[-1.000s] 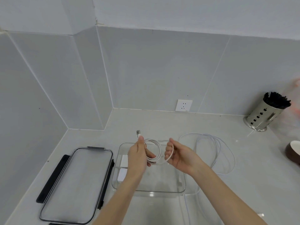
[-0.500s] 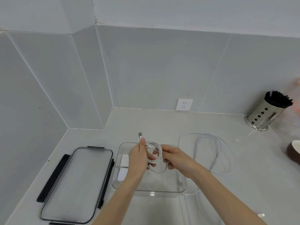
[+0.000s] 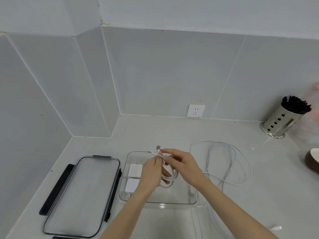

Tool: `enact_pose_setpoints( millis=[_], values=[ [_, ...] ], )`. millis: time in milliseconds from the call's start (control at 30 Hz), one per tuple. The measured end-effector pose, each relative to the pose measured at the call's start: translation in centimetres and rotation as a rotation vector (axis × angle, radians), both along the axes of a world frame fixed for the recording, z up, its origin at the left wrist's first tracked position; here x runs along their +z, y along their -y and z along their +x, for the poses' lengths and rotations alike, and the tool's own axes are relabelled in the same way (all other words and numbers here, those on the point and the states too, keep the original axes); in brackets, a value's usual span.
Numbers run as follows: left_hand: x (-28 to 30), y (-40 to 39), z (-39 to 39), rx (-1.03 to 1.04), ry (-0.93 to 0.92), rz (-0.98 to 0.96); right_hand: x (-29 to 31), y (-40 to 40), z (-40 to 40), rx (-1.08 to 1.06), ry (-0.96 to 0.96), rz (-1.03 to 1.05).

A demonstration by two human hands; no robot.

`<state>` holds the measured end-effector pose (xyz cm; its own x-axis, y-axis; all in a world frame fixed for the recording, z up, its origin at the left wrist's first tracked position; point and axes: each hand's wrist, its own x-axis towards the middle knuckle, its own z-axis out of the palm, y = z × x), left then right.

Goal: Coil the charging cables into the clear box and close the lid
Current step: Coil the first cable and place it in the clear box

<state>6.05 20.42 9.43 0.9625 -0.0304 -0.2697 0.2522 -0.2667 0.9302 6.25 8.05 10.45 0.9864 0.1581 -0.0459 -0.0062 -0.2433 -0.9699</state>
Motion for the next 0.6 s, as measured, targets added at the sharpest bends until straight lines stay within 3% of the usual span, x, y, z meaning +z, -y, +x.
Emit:
enact_pose_setpoints(
  millis=[100,233,267,400,433,600],
  values=[
    [0.0,-0.1,-0.1,-0.016,0.011,-0.009,-0.3,-0.4,-0.3,-0.061,0.085,-0.053],
    [0.2,0.1,-0.4,-0.006,0.049,0.016,-0.6,-0.8,-0.4,-0.226,0.354,-0.434],
    [0.2,0.0,-0.4,-0.003,0.056,0.027,-0.3,-0.8,-0.3,-0.279,0.344,-0.377],
    [-0.1,-0.8,-0.4,0.031,0.010,0.023,2.7,0.9,1.2,-0.471,0.120,0.298],
    [-0.2,-1.1,-0.4,0.040,-0.004,0.002,3.3,1.6,1.5,-0.464,0.059,0.386],
    [0.7,-1.6,-0.3,-0.074,-0.001,-0.090,3.0,2.9,1.8,-0.260,-0.242,0.158]
  ],
)
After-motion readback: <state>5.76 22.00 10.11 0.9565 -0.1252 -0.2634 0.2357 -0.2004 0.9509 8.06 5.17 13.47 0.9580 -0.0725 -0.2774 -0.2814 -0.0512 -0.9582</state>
